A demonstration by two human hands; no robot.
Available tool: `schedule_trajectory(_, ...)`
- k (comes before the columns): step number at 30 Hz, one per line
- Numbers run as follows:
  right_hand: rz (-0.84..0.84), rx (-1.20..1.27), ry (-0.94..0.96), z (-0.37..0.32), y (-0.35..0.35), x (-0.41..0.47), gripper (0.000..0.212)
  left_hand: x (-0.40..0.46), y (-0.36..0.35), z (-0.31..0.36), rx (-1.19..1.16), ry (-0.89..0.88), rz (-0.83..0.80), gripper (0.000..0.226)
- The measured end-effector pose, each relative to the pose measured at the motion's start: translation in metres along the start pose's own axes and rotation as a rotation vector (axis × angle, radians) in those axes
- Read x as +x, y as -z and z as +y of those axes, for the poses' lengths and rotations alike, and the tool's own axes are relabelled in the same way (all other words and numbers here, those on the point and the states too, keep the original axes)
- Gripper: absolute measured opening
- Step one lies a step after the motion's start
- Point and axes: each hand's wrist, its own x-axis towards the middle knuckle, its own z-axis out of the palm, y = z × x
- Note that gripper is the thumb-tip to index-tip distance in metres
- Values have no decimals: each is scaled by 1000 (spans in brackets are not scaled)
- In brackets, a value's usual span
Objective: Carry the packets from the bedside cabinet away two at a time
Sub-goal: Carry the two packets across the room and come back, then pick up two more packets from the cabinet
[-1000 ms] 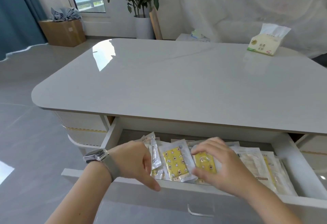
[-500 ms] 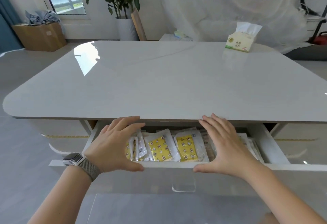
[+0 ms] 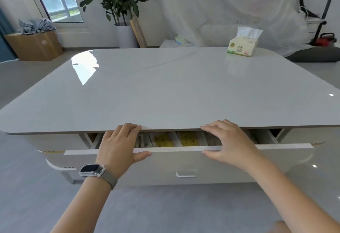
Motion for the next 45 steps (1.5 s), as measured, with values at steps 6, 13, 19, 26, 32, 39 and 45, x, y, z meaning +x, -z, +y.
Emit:
schedule_trajectory(6, 237, -82, -45, 2, -30, 11, 57, 10, -6, 15, -72, 168, -17, 53)
schedule_trajectory(13, 476, -87, -87, 1, -50, 22, 40, 23, -14, 30, -95, 316, 74, 47)
schedule_trajectory(19, 633, -139, -132, -4, -58, 36, 33, 35, -18, 38, -72, 393, 88, 51)
schedule_trajectory(26, 683, -200, -127, -2, -64, 34, 30, 35, -16, 45, -103, 431, 66, 49)
schedule_trajectory(32, 522, -179, -48, -6, -51, 28, 24, 32, -10, 44, -177, 300, 24, 44)
schedule_trajectory(39, -451, 150, -216, -7, 49, 77, 22, 98, 54, 11, 11, 45, -564, 62)
schedule_trajectory(45, -770, 227, -354, 0, 163, 140, 31, 198, 142, -16, -36, -16, -854, 48)
